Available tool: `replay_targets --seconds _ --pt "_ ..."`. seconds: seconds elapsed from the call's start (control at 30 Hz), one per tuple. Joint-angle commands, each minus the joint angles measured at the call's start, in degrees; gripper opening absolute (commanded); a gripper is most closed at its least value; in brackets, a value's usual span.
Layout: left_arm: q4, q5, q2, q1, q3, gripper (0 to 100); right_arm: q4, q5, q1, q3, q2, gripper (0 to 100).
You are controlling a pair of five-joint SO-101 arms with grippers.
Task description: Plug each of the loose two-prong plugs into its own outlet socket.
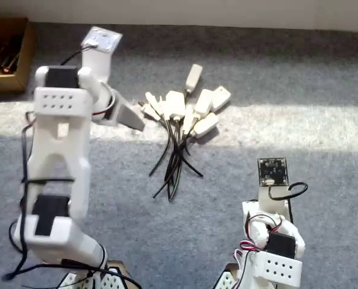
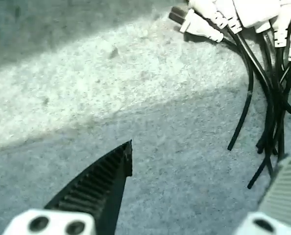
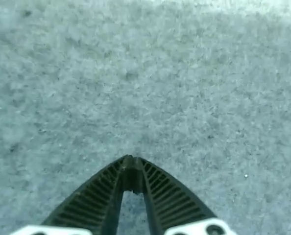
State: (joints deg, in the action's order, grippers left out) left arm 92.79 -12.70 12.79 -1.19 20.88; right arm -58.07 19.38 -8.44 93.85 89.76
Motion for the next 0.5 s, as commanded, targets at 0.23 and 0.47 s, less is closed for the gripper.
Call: replay_targets --seconds 0.23,0.47 --pt "7.12 0.09 36.18 7.87 52.26 46 2.24 -0.44 0.57 1.36 0.40 0.9" --pt "2.37 0.18 50.68 7.52 64.57 46 2.24 -0.44 0.66 1.45 0.40 0.9"
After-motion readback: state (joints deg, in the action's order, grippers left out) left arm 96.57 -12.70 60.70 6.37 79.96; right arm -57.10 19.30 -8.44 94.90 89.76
